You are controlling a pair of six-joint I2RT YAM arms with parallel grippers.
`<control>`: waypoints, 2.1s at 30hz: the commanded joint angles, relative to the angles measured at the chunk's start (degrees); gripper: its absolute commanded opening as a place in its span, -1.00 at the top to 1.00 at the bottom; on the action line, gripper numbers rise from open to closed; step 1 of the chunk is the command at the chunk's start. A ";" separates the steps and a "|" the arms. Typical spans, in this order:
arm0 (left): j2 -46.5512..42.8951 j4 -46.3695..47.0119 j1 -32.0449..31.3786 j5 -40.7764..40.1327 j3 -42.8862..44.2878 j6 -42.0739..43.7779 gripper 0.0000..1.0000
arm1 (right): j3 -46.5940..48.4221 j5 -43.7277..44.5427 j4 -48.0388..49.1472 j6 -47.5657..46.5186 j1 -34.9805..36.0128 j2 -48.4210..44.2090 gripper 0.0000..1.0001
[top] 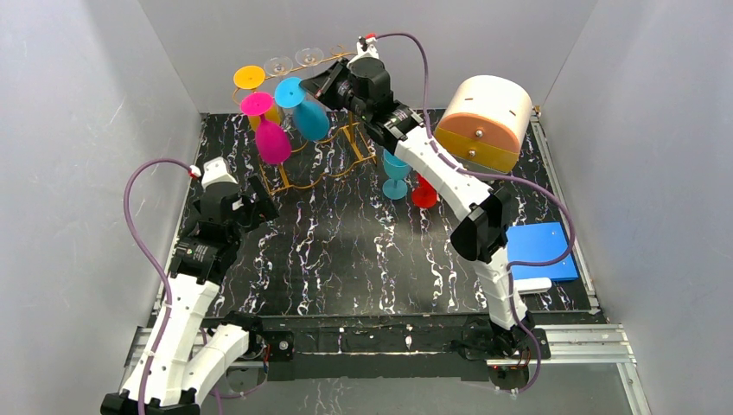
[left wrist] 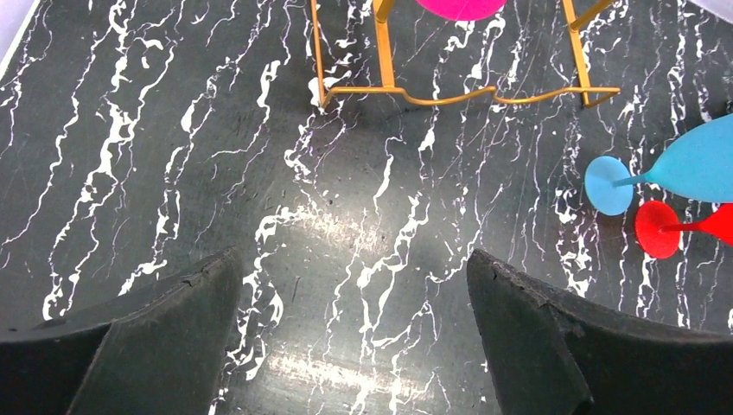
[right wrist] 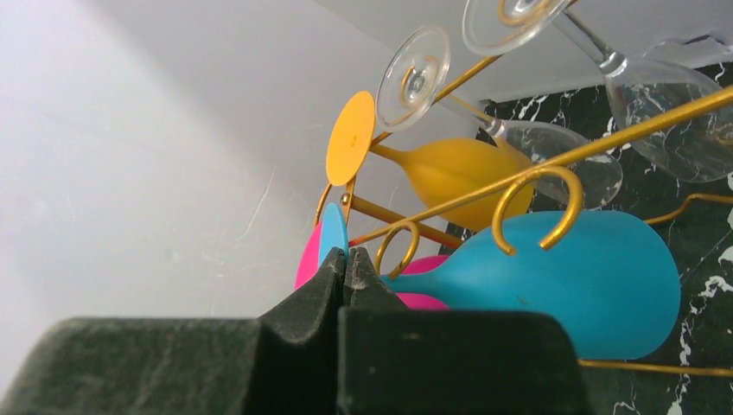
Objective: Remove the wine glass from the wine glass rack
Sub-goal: Pick up the wine glass from the wine rack, then place the wine glass at the center of the board.
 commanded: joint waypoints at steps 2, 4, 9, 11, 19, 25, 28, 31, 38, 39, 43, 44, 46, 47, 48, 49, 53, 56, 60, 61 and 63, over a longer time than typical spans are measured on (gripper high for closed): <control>-1.16 1.28 0.21 0.62 1.23 -0.66 -0.97 | -1.43 -5.15 0.84 2.00 -0.92 -5.55 0.97; -1.39 1.48 0.19 1.08 1.15 -1.23 -0.97 | -2.17 -6.14 0.29 1.86 -1.11 -6.12 0.97; -2.04 2.42 0.25 0.14 1.04 -0.75 -0.97 | -3.17 -9.58 0.41 2.07 -1.51 -6.34 0.97; -2.73 2.88 0.22 0.42 1.25 0.26 -0.97 | -3.21 -10.56 -0.18 1.92 -1.68 -6.29 0.97; -3.07 4.34 0.20 5.94 1.04 4.11 -0.97 | -3.97 -16.20 1.37 -2.39 -2.93 -7.07 0.97; -4.36 6.78 0.22 13.88 1.98 9.00 -0.95 | -11.38 -20.37 3.10 -4.73 -2.91 -11.53 0.97; -2.89 6.02 0.20 19.46 3.84 9.68 -0.92 | -13.98 -23.68 2.76 -7.33 -2.92 -13.56 0.97; -2.05 6.47 0.18 25.69 4.84 9.18 -0.91 | -15.80 -27.08 1.57 -10.53 -3.08 -15.11 0.97; -2.42 17.12 0.26 43.49 2.36 3.05 -0.82 | -33.75 -36.01 10.40 -15.55 -4.02 -24.34 0.97; -2.36 18.47 0.20 44.28 1.97 1.70 -0.81 | -35.61 -37.19 12.51 -16.10 -4.04 -25.49 0.97; -1.45 23.27 0.23 48.76 0.86 -3.06 -0.72 | -40.12 -40.24 14.64 -18.39 -4.15 -28.14 0.97; -0.95 24.62 0.20 51.30 0.42 -3.94 -0.71 | -40.94 -41.40 15.31 -18.60 -4.13 -28.57 0.97; 0.06 25.87 0.19 53.91 -0.08 -4.66 -0.65 | -41.88 -43.21 16.61 -18.42 -4.28 -29.13 0.97; 0.56 25.92 0.23 54.84 -0.16 -4.65 -0.62 | -42.33 -43.83 17.24 -18.28 -4.28 -29.40 0.97; 0.96 25.81 0.19 55.47 -0.24 -4.54 -0.61 | -42.66 -44.38 17.94 -18.19 -4.33 -29.73 0.97; 1.24 25.68 0.24 55.77 -0.25 -4.53 -0.59 | -43.39 -45.02 18.72 -18.17 -4.31 -30.07 0.97; 1.63 27.50 0.21 55.92 -1.35 -6.35 -0.52 | -45.98 -48.20 22.38 -17.23 -4.88 -31.46 0.97; 2.20 29.77 0.18 57.00 -1.91 -9.29 -0.43 | -48.51 -49.43 24.74 -16.31 -5.51 -32.56 0.97; 2.59 40.52 0.27 58.85 -5.27 -16.39 -0.31 | -50.30 -52.54 27.27 -14.64 -6.23 -33.17 0.97; 2.90 43.52 0.20 59.76 -5.98 -18.56 -0.29 | -50.44 -53.20 27.36 -14.49 -6.31 -33.18 0.97; 3.75 46.75 0.23 61.52 -6.47 -20.76 -0.22 | -50.72 -54.18 27.43 -14.37 -6.44 -33.53 0.97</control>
